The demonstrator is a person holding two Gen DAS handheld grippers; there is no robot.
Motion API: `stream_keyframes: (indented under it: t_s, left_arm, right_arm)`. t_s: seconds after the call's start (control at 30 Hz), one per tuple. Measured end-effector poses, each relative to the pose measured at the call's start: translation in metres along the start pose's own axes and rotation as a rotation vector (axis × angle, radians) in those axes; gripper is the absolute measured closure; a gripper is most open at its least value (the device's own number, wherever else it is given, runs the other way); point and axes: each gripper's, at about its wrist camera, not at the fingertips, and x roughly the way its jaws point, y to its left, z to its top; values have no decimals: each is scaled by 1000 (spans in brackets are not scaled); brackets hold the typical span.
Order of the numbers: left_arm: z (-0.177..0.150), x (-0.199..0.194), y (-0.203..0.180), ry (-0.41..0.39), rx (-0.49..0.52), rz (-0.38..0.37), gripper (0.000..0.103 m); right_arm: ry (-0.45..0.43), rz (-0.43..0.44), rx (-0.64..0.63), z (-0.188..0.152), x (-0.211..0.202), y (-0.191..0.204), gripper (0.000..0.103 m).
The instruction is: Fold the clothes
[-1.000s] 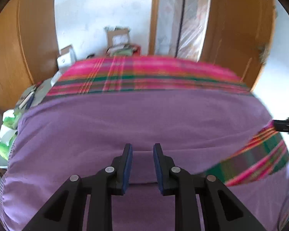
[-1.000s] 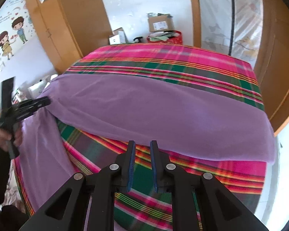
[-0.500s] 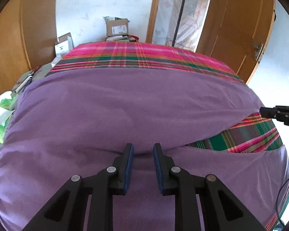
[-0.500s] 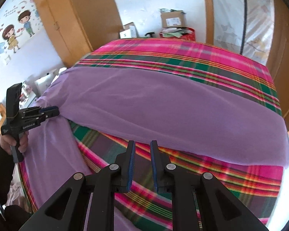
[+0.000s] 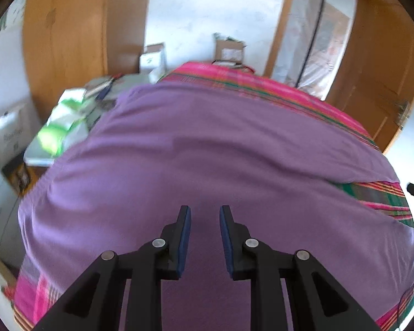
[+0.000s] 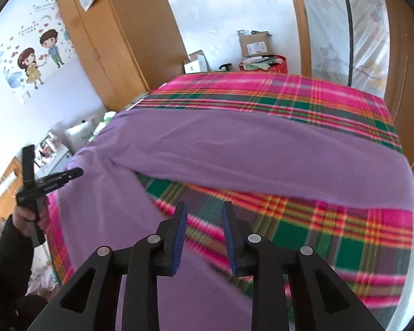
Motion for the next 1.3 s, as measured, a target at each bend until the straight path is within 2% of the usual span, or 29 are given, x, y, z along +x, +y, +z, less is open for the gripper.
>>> stream_keyframes:
  t_s: [0.3, 0.4, 0.6, 0.7, 0.93, 1.0, 1.13, 1.3]
  left_arm:
    - [-13, -20, -15, -45, 9, -41, 81]
    - [-17, -21, -33, -48, 49, -65, 81]
    - [-34, -18, -72, -32, 160, -117, 81]
    - [-40, -12, -77, -10, 174, -118, 81]
    - [-54, -20, -75, -6, 173, -120, 81]
    - [-61, -25, -77, -2, 176, -121, 81]
    - [-79, -37, -93, -5, 234, -131, 78]
    - [-96, -46, -109, -4, 291, -138, 75]
  right_arm:
    - [-21, -9, 59, -37, -2, 16, 77]
    - [-30, -29, 54, -50, -3, 22, 77]
    - [8, -120, -8, -79, 0, 34, 77]
    - [21, -170, -16, -89, 0, 30, 77]
    - [-13, -275, 121, -100, -19, -9, 78]
    - [-25, -258, 123, -100, -21, -6, 78]
    - [-37, -167, 71, -100, -18, 21, 78]
    - [9, -72, -24, -108, 1, 61, 78]
